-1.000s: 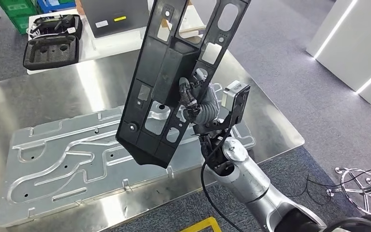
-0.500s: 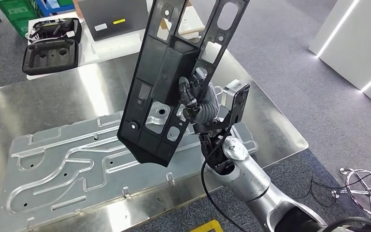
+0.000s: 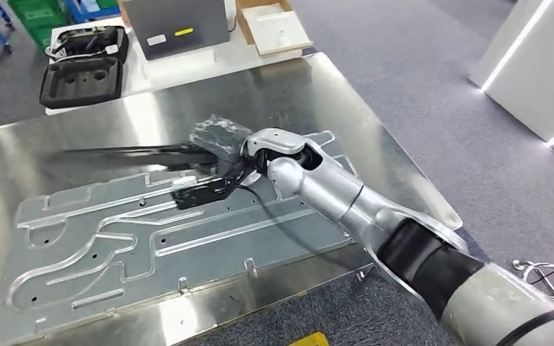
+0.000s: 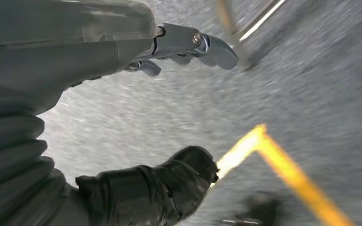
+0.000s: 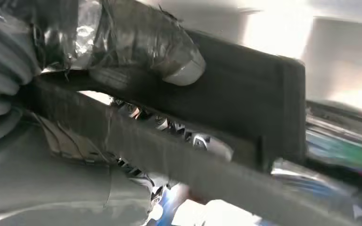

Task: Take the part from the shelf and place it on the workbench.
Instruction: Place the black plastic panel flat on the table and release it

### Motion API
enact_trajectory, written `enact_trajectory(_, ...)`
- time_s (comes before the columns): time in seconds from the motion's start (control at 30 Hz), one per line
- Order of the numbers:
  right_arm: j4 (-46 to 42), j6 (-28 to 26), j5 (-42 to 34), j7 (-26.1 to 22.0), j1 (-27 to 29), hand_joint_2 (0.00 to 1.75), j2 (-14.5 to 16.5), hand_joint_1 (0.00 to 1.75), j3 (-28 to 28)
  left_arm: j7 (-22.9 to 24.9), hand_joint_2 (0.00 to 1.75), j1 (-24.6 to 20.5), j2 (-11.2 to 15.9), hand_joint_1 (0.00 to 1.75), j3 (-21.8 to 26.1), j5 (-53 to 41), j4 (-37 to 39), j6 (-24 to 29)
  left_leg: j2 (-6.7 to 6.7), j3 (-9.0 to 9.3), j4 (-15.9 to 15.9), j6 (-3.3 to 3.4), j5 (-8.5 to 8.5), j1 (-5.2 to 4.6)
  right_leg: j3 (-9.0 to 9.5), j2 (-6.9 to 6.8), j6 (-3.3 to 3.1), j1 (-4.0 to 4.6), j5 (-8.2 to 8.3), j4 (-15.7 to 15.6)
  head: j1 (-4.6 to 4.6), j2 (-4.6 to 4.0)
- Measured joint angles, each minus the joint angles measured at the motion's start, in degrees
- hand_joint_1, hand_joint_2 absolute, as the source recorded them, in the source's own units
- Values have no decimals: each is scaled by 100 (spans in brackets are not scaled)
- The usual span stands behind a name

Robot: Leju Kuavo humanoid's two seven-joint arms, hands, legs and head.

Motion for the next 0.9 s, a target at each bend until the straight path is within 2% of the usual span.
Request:
enact_trajectory(0.07, 725, -239, 1524, 13, -279, 175, -109, 175, 311, 2, 175, 48, 0, 0, -2, -31, -3, 2, -92, -67, 25, -57, -5, -3, 2, -74, -137, -5, 117, 18, 5, 0)
enact_trajectory(0.1, 1036, -276, 1776, 60, -445, 175, -157, 175, 448, 8, 175, 98, 14, 0, -3, -44, -2, 7, -53, -110, 85, -78, -54, 0, -3, -82, -176, -17, 137, 9, 5, 0)
enact_trajectory(0.13, 1300, -288, 1733, 108, -611, 175, -196, 175, 574, 16, 175, 145, 31, 0, -3, -58, 1, 12, 7, -181, 208, -95, -150, 0, -6, -57, -202, -24, 161, -1, 0, 0)
enact_trajectory(0.17, 1538, -291, 1459, 154, -755, 175, -234, 175, 694, 25, 175, 171, 44, 0, -4, -72, 2, 19, 76, -297, 459, -110, -287, 7, -3, -31, -215, -20, 175, -6, -6, 0)
enact_trajectory(0.23, 1907, -293, 510, 193, -899, 175, -308, 175, 902, 32, 175, 152, 57, 0, -4, -87, 4, 32, 142, -645, 1169, -124, -575, 11, 13, 2, -218, 2, 175, -6, -8, 0)
enact_trajectory(0.27, 2053, -299, 61, 199, -921, 175, -339, 175, 988, 33, 175, 135, 59, 0, -4, -92, 4, 36, 154, -826, 1471, -112, -659, 6, 23, 22, -221, 20, 167, -5, -8, 0)
enact_trajectory(0.3, 2185, -309, -243, 197, -932, 175, -361, 175, 1067, 37, 175, 127, 60, 0, -4, -96, 4, 38, 155, -939, 1584, -78, -633, -9, 35, 51, -225, 44, 155, -5, -8, 0)
enact_trajectory(0.33, 2314, -325, -412, 191, -956, 175, -374, 175, 1143, 40, 175, 125, 57, 0, -4, -98, 4, 38, 151, -957, 1479, -17, -495, -33, 54, 88, -229, 72, 139, -5, -9, 0)
enact_trajectory(0.4, 2573, -356, -489, 183, -1057, 175, -386, 175, 1300, 46, 175, 116, 57, 0, -4, -102, 4, 40, 143, -692, 690, 202, 26, -118, 120, 144, -240, 120, 104, -27, -7, 0)
enact_trajectory(0.43, 2686, -367, -504, 185, -1106, 175, -403, 175, 1365, 47, 175, 106, 62, 0, -4, -104, 5, 43, 140, -550, 320, 299, 205, -164, 159, 157, -237, 131, 94, -60, -4, 0)
enact_trajectory(0.47, 2781, -376, -513, 191, -1142, 175, -424, 175, 1415, 47, 175, 94, 70, 0, -4, -107, 5, 46, 139, -422, 48, 377, 313, -201, 186, 162, -228, 126, 91, -95, -5, 0)
enact_trajectory(0.5, 2852, -387, -516, 199, -1158, 175, -446, 175, 1444, 47, 175, 84, 81, 0, -5, -108, 7, 51, 138, -364, -57, 415, 328, -226, 205, 160, -214, 106, 96, -132, -4, 0)
enact_trajectory(0.57, 2946, -428, -517, 204, -1179, 175, -472, 175, 1486, 52, 175, 85, 88, 0, -6, -108, 8, 56, 138, -277, -162, 434, 368, -263, 239, 163, -170, 82, 113, -190, -12, 0)
enact_trajectory(0.6, 2986, -456, -517, 203, -1185, 175, -489, 175, 1500, 56, 175, 93, 89, 0, -6, -110, 9, 58, 155, -227, -247, 417, 409, -247, 256, 164, -153, 84, 106, -204, -10, 0)
enact_trajectory(0.67, 3078, -526, -504, 202, -1203, 175, -521, 175, 1540, 57, 175, 92, 89, 0, -6, -115, 10, 66, 193, -94, -459, 386, 488, -203, 205, 167, -102, 114, -18, -65, -6, 0)
enact_trajectory(0.7, 3125, -581, -480, 205, -1207, 175, -536, 175, 1559, 53, 175, 78, 87, 0, -6, -119, 10, 72, 207, -51, -532, 367, 519, -181, 90, 164, -77, 121, -158, 180, 0, 0)
enact_trajectory(0.77, 3205, -733, -393, 221, -1199, 175, -548, 175, 1597, 44, 175, 53, 79, 0, -6, -120, 10, 84, 207, -51, -537, 376, 528, -181, -240, 160, -14, 99, -445, 840, 8, 0)
enact_trajectory(0.8, 3237, -834, -332, 236, -1187, 175, -556, 175, 1611, 40, 175, 53, 72, 0, -6, -120, 10, 86, 206, -70, -508, 368, 519, -174, -375, 158, 23, 72, -497, 1083, 9, 0)
enact_trajectory(0.83, 3262, -928, -274, 252, -1179, 175, -563, 175, 1625, 37, 175, 61, 62, 0, -6, -120, 10, 89, 206, -94, -466, 353, 500, -161, -421, 154, 65, 37, -449, 1136, 9, 0)
enact_trajectory(0.87, 3286, -1016, -223, 269, -1179, 175, -566, 175, 1636, 34, 175, 68, 53, 0, -6, -121, 10, 91, 205, -125, -403, 323, 473, -138, -368, 146, 114, -1, -312, 993, 9, 0)
enact_trajectory(0.9, 3306, -1092, -174, 282, -1188, 175, -569, 175, 1645, 32, 175, 72, 46, 0, -6, -122, 10, 96, 205, -167, -312, 278, 433, -107, -220, 134, 167, -42, -130, 663, 9, 0)
